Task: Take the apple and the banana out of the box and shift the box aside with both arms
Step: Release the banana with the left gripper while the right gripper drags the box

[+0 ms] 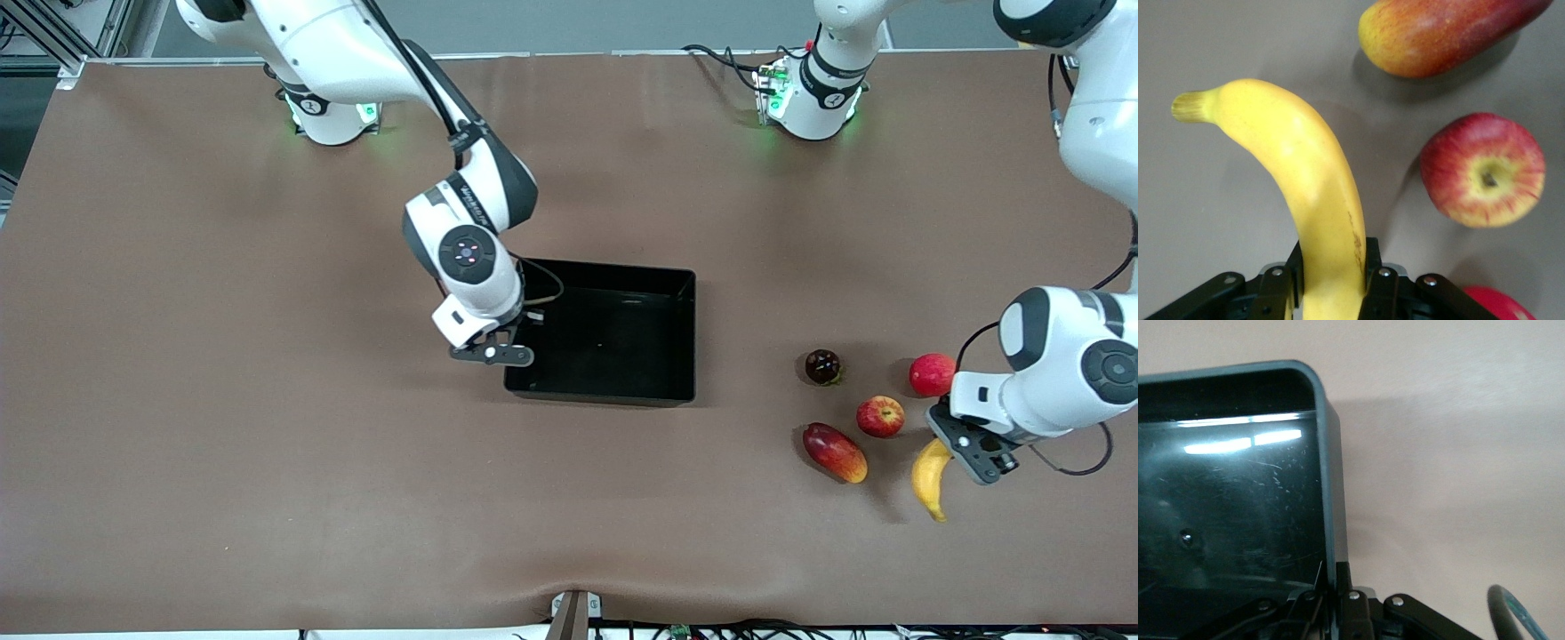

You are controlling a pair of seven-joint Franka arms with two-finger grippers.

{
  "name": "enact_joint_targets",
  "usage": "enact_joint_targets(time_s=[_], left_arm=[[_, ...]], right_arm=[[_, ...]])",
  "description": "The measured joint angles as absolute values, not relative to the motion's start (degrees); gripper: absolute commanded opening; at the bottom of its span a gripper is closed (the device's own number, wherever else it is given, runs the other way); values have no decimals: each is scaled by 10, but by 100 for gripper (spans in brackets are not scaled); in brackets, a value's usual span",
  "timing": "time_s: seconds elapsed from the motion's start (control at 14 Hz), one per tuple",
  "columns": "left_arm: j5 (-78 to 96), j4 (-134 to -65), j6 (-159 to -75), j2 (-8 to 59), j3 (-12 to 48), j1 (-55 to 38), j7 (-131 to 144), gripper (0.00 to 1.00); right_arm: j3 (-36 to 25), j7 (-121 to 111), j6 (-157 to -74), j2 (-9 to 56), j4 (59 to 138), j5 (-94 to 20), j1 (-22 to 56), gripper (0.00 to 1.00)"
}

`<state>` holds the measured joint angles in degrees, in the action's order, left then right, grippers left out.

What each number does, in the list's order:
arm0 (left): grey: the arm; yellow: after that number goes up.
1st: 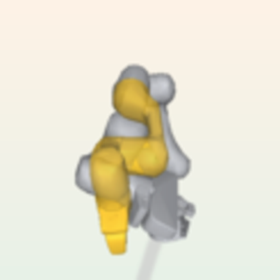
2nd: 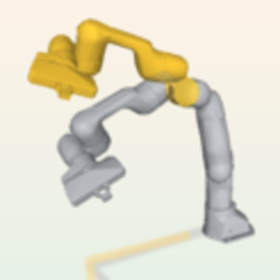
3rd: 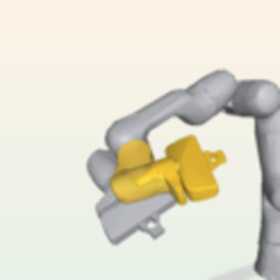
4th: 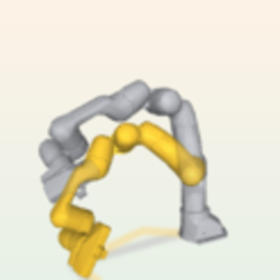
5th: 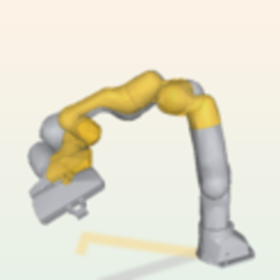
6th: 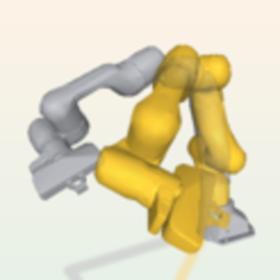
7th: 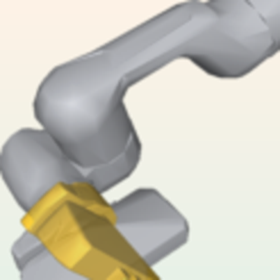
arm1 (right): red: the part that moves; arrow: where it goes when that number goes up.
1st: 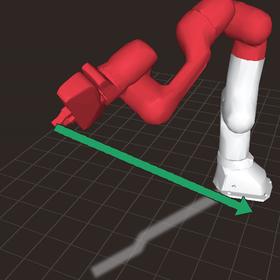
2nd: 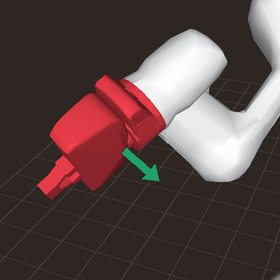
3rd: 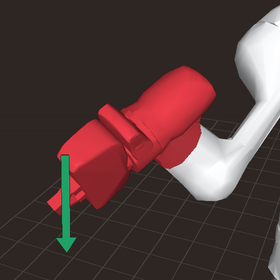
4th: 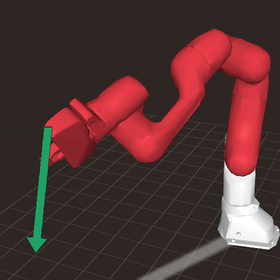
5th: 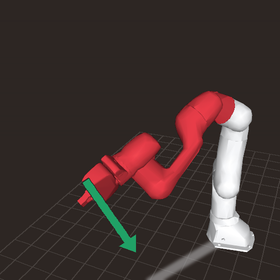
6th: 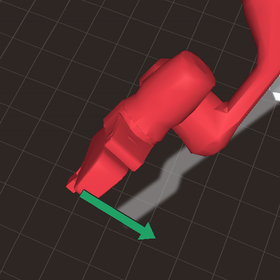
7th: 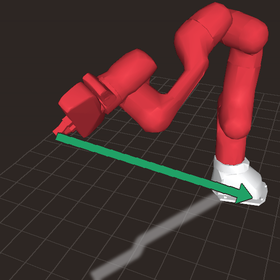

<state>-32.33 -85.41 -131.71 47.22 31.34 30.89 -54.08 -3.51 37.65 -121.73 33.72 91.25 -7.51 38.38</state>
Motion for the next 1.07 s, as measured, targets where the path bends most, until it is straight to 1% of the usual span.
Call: enact_joint_targets(time_s=[0.29, 0.36, 0.43, 0.5, 0.57, 0.64, 0.86, 1.07], left_arm=[[-323, -854, -1361, 504, 309, 307, -545, 0], [-323, -854, -1365, 507, 309, 306, -545, 6], [-323, -854, -1367, 508, 309, 305, -544, 30], [-323, -854, -1370, 508, 309, 304, -539, 64], [-323, -854, -1371, 509, 309, 303, -534, 93], [-323, -854, -1372, 509, 309, 303, -523, 100], [-323, -852, -1376, 509, 308, 303, -485, 100], [-323, -833, -1378, 505, 310, 303, -444, 100]], right_arm=[[-39, 370, -1121, 276, 911, -70, 337, 0], [-40, 362, -1099, 259, 912, -68, 324, 0], [-42, 344, -1081, 240, 920, -67, 308, 0], [-43, 315, -1072, 220, 936, -66, 286, 0], [-44, 279, -1071, 200, 957, -66, 259, 0], [-46, 235, -1071, 182, 981, -65, 228, 0], [-56, 96, -1071, 146, 1036, -61, 123, 0], [-61, -13, -1083, 140, 1067, -53, 34, 0]])
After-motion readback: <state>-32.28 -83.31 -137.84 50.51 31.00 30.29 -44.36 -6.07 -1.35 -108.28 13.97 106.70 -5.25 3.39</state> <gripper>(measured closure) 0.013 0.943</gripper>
